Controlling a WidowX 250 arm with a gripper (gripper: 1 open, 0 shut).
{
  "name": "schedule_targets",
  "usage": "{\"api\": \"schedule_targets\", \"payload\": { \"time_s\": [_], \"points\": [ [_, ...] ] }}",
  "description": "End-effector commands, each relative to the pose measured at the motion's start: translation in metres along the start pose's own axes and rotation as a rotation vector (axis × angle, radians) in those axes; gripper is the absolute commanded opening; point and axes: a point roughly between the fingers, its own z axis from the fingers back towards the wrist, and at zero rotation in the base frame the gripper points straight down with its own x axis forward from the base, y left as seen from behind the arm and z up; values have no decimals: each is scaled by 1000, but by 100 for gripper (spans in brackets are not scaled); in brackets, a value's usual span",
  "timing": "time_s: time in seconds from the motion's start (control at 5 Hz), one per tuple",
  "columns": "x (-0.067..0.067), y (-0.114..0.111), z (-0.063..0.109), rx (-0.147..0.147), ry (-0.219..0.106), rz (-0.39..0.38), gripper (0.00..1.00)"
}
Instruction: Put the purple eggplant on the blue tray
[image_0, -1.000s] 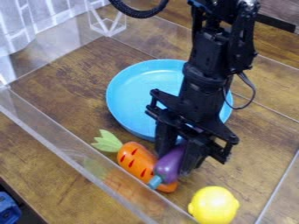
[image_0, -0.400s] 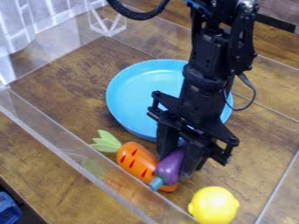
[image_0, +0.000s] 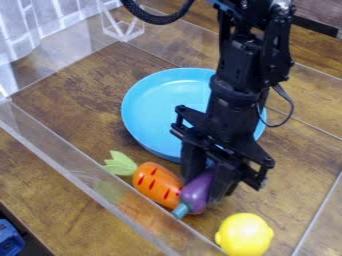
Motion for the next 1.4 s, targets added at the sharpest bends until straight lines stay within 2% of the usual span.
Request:
{"api": "schedule_targets", "payload": {
  "time_s": [0.0,1.0,1.2],
  "points": [
    [3,0,21,-17,-78,-5,0],
    [5,-1,24,-46,-95,-62,0],
    [3,4,30,-27,-88,-72,0]
  ]
}}
